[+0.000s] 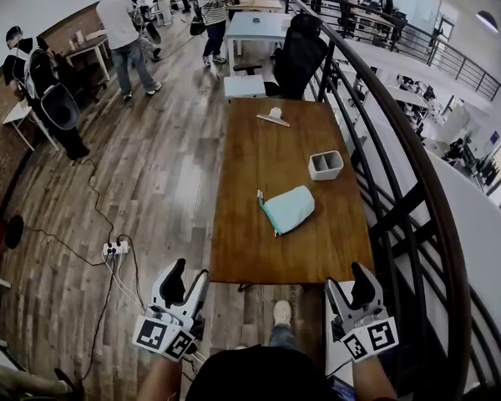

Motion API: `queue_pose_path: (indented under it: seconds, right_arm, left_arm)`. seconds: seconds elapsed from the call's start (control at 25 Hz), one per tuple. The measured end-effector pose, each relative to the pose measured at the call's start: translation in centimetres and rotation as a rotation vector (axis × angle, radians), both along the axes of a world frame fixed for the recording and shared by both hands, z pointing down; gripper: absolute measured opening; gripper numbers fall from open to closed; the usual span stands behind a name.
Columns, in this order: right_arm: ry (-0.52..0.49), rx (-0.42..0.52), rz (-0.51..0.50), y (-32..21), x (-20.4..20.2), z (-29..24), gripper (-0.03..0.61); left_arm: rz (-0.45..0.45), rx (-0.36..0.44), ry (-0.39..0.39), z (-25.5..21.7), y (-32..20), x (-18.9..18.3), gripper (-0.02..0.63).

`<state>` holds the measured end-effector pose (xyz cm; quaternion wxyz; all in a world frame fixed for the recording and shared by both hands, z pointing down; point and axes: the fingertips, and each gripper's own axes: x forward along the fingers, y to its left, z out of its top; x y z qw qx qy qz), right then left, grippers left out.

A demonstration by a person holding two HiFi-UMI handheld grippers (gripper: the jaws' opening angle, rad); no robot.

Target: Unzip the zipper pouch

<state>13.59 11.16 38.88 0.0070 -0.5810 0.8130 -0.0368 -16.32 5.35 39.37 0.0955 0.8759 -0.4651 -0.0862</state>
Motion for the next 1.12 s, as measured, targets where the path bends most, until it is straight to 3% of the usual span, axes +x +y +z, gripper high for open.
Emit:
queue_pose_path:
  seconds: [0.4,0.68,0.88,1.12]
  right_arm:
    - [-0.007,-0.035,-0.128,-10.2,2.6,1.6,0.247]
    - [0.117,-0.122,-0.293,-14.7,1.8,5.8,0.226]
    - [0.202,-0.163,-0.401,-16.9,1.5,8.2,0.206]
    - [0.37,-0.188,-0.547,-17.3,0.7,11.5,0.195]
  left_arm:
    - [-0.056,-0.018,-0.047,0.3,-6.1,4.3,0.222]
    - [-0.051,-0.068,-0.072,2.5,-9.0,8.5,0.222]
    - [-0.094,-0.106,-0.07,3.8,-10.3,10.4,0.222]
    - [-0.132,-0.141,-0.077,5.1,-9.7,11.6,0.222]
